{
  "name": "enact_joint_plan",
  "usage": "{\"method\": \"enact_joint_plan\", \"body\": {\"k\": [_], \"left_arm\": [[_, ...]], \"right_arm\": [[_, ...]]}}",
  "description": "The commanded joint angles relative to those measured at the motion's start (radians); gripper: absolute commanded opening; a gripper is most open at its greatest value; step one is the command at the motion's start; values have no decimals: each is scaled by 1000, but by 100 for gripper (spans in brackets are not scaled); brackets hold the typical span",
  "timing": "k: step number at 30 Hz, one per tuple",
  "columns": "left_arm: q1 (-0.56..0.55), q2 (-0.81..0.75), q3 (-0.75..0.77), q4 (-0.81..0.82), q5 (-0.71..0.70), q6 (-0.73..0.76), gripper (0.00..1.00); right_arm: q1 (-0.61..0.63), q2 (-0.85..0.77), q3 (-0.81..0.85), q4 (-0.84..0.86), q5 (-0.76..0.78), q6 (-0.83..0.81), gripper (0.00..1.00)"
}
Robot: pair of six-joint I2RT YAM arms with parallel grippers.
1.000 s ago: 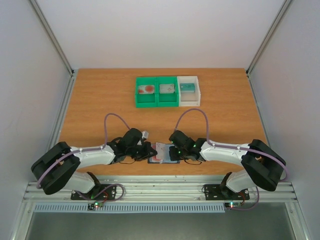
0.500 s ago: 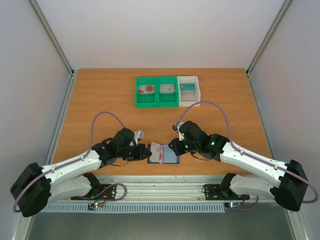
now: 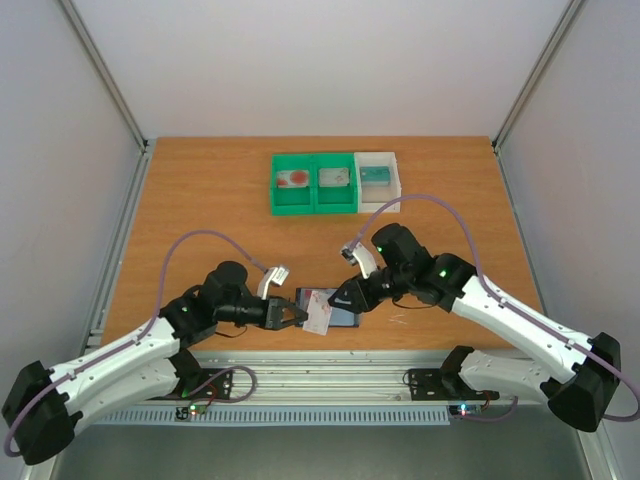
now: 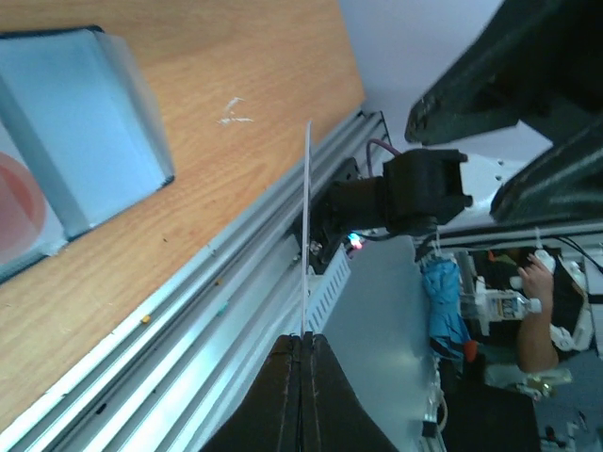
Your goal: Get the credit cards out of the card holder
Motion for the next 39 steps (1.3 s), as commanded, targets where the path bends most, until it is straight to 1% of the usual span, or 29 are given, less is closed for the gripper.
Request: {"method": "enact_joint_plan", "body": {"k": [1,4,5,7,11,14,21,25,26,29,30,32,34,35,38,39], "left_arm": [[-1,-30,-44,145,100,-18,0],[-1,-35,-47,150,121,-16,0],[-2,-36,-47,151,126,-14,1],[-2,-39,-49,151,133,-13,0],[-2,-42,-55,178,155,-14,0],[-2,-42,-59,191,160,-15,0],[-2,-51,-59,174,153,-3,1],[-1,-62,-57,163,139,2,0],[-2,-67,-54,153,133,3,0],[-2,-94,-46,96,87,15,6],[-1,-104,-44,81,75,19,13],[-2,-128,-33,34,34,32,33],[-1,-154,-19,-47,-35,68,55],[-2,-165,-9,-92,-83,83,63],[-2,-199,17,-211,-195,127,77],[-2,-209,21,-234,-214,134,96]], "right_arm": [[-56,32,38,-28,-167,-36,37],[-109,54,36,-23,-223,-32,39],[-120,59,35,-23,-238,-35,40],[-126,78,40,-39,-249,-52,44],[-126,114,37,-51,-273,-68,44],[-127,136,20,-14,-338,-60,36],[-127,145,9,22,-391,-59,13],[-127,138,3,37,-424,-54,2],[-127,134,0,41,-427,-54,1],[-127,131,-7,48,-416,-49,1],[-128,129,-10,55,-413,-43,1],[-129,117,-22,82,-399,-17,1],[-129,106,-34,115,-347,14,1],[-128,104,-36,120,-308,25,1],[-139,107,-36,139,-200,63,1],[-146,107,-37,152,-173,80,1]]}}
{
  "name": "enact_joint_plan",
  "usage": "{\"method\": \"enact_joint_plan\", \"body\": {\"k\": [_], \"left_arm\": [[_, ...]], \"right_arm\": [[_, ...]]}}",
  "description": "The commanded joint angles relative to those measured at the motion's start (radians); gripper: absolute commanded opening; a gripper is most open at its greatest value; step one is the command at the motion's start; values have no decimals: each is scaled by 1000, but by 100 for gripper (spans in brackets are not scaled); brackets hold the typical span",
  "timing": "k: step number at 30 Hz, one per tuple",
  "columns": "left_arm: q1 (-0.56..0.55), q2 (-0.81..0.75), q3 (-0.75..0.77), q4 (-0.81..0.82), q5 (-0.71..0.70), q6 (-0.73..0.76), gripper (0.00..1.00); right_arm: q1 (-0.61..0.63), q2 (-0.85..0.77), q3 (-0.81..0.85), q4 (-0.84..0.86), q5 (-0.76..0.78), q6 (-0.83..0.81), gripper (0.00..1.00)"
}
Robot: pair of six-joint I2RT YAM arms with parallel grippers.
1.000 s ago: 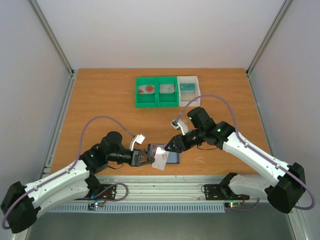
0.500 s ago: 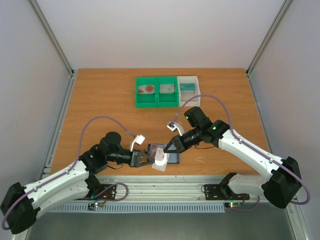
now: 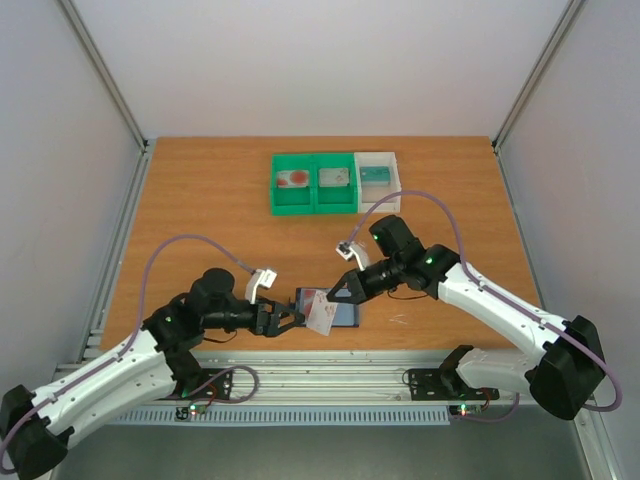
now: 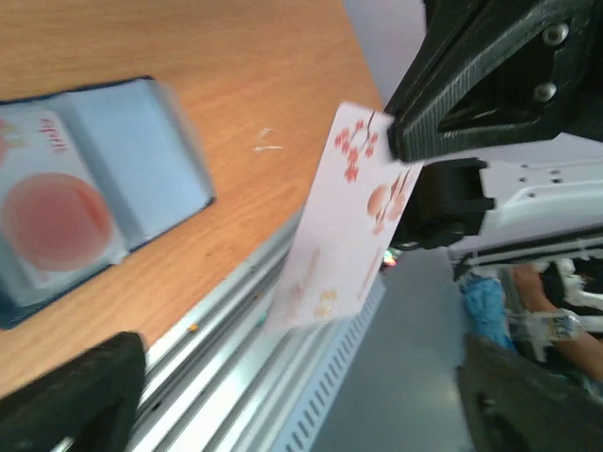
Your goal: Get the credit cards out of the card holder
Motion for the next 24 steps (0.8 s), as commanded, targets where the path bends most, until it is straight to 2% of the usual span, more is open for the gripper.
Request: {"method": "enact_joint_plan", "body": {"k": [1,7,9,17,24], "left_arm": [[-2,-52,54,-151,-166,76,99],[-2,-66,64,-196,-219,90,99],[-3,-60,60,-217,-282,93,99],[-1,9,47,-254,-460,106,99],[-1,-33,36,-214,-514,142,99]], "right_arm": [[-31,-15,-6,77,165,87,1],[-100,27,2,188,334,192,1],[-130,64,11,222,388,215,1],[-214,229,93,357,503,279,1],[-267,335,198,432,584,297,1]]}}
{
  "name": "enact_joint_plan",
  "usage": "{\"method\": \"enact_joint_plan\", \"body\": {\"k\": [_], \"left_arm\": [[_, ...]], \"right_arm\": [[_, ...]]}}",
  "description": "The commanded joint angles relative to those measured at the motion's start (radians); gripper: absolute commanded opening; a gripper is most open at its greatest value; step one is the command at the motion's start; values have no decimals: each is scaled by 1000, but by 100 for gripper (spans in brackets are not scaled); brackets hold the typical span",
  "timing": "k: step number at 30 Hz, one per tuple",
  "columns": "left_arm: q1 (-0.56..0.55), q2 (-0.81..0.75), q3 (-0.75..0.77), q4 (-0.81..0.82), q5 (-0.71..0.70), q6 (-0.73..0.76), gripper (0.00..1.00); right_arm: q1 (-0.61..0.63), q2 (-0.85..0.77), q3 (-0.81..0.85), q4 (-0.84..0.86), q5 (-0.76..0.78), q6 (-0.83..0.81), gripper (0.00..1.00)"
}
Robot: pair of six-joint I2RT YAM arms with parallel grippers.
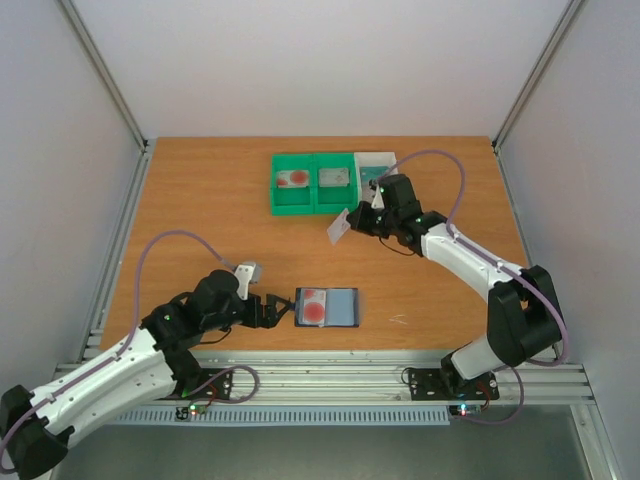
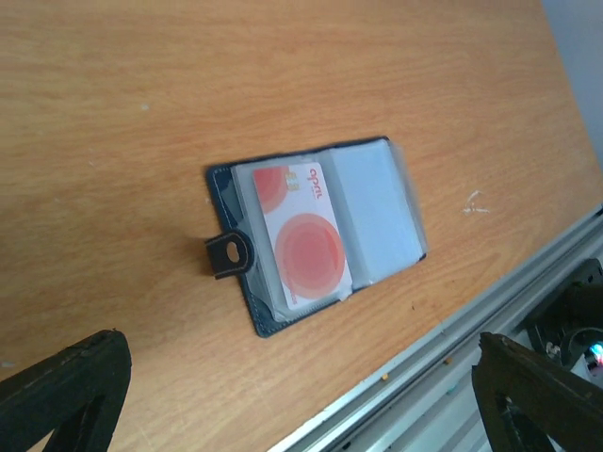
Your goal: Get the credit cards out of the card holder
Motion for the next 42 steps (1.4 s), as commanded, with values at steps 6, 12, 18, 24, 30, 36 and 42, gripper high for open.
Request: {"method": "enact_joint_plan", "body": {"k": [6,12,18,24,30,36,42], "left_arm": [[-2,-76,-45,115,-34,5,99],[-1,-75,-42,113,-45,-3,99],[-2,-91,-57,128,-33,-27,99],[-1,-87,-86,175,4,-47,99],[-1,-51,-93,208,51,-50,99],[-2,-48,-85,209,50,-45,99],[-1,-65,-79,209,43,-48,99]], "right_arm": [[-33,107,162,124,162,17,1],[-35,222,272,108,243,21,1],[-36,323,339,169,270,25,1],[-37,421,409,183,307,29,1],[-40,503,496,151,310,52,1],[-51,577,577,118,319,69,1],[-62,630,633,116,305,84,1]]}}
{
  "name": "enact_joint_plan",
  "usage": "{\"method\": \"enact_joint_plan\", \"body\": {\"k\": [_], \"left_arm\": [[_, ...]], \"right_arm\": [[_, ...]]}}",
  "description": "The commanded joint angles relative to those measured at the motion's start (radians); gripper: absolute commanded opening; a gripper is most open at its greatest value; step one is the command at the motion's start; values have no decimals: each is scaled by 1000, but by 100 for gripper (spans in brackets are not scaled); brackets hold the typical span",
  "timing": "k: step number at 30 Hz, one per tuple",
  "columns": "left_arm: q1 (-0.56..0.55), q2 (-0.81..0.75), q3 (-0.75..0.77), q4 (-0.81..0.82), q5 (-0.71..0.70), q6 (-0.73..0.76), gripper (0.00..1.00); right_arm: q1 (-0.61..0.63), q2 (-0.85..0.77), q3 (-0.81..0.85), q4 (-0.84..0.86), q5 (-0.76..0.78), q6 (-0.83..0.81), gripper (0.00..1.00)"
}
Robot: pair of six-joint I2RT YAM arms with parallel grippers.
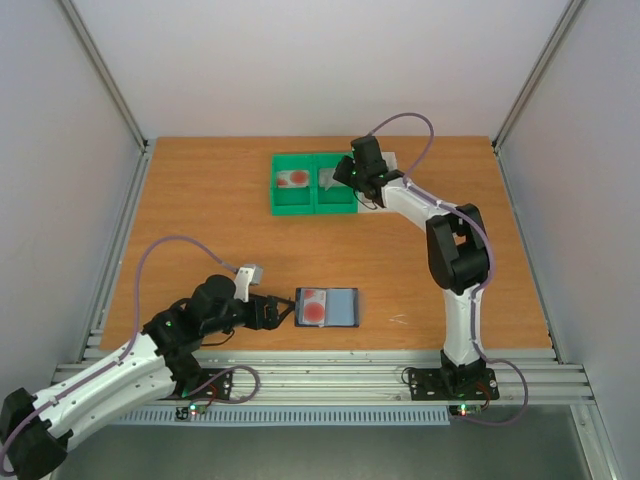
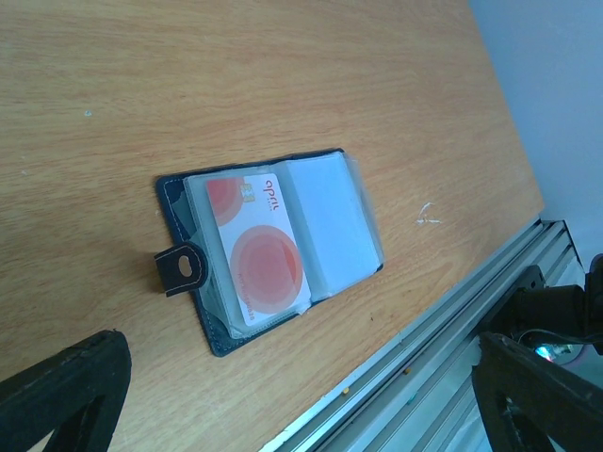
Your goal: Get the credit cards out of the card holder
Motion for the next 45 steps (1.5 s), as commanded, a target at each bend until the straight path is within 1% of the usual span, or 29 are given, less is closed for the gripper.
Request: {"method": "enact_joint_plan", "body": {"k": [1,6,12,17,23,26,30,35,38,40,42,45], "left_arm": [[-2,-17,9,61,-10,-1,99],[-1,2,19,51,-41,13,99],[-2,34,62,30,-34,33,99],[-2,36,64,32,-28,32,99],[-1,34,57,24,-36,30,99],[-1,36,55,20,-36,33,99],[-2,35,59,21,-37,38,99],[-2,49,87,-8,-31,51,99],[-1,69,102,-49,-61,52,99],[-2,92,108,-71,-78,48,99],[-1,114,105,-62,-57,43,99],[-1,152,110,-64,-54,32,98]], "right_arm": [[-17,48,69,-11,1,29,1],[-24,85,93,1,-15,61,1],[-33,143,148,-23,-13,83,2],[-33,192,209,-46,-16,104,2],[-33,220,229,-35,-2,133,4],[-33,222,231,-40,11,138,8],[-35,234,252,-66,12,151,9],[-35,239,315,-159,26,142,18],[-38,235,352,-233,52,137,21],[-48,233,376,-257,22,138,25],[-59,232,402,-288,-27,137,28],[-68,212,426,-339,-48,122,30]]}}
